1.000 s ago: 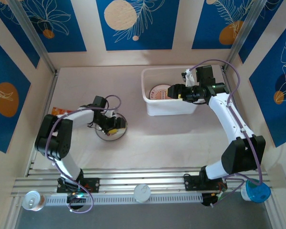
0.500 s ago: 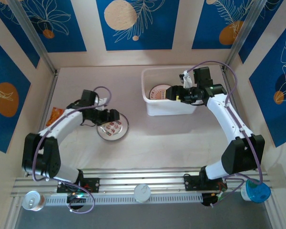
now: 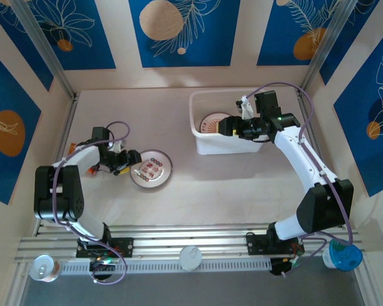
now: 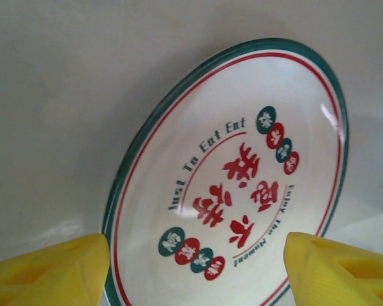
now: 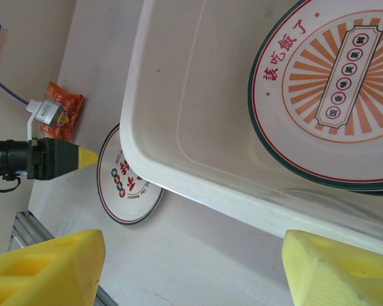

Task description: Place the plates into the plastic bin on the countertop

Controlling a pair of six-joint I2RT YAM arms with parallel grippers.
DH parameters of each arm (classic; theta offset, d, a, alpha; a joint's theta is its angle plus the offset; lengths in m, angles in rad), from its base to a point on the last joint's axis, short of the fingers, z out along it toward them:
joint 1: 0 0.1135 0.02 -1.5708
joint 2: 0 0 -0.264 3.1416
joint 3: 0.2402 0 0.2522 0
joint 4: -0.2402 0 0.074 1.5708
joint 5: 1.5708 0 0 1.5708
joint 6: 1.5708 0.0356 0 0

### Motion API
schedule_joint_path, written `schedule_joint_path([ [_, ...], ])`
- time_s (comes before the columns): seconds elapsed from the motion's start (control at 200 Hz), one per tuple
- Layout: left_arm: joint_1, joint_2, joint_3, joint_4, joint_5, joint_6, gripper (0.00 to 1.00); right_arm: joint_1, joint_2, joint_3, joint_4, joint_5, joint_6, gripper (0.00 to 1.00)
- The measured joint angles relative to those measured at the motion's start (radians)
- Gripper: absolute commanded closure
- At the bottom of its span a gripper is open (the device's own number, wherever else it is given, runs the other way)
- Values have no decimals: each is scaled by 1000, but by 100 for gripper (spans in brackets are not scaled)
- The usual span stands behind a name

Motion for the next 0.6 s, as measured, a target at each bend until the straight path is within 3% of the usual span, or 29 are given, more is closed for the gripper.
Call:
schedule_joint_path([
  [0.595, 2, -24, -10, 16, -6, 33, 30, 8, 27, -1, 3, 1, 3, 26],
])
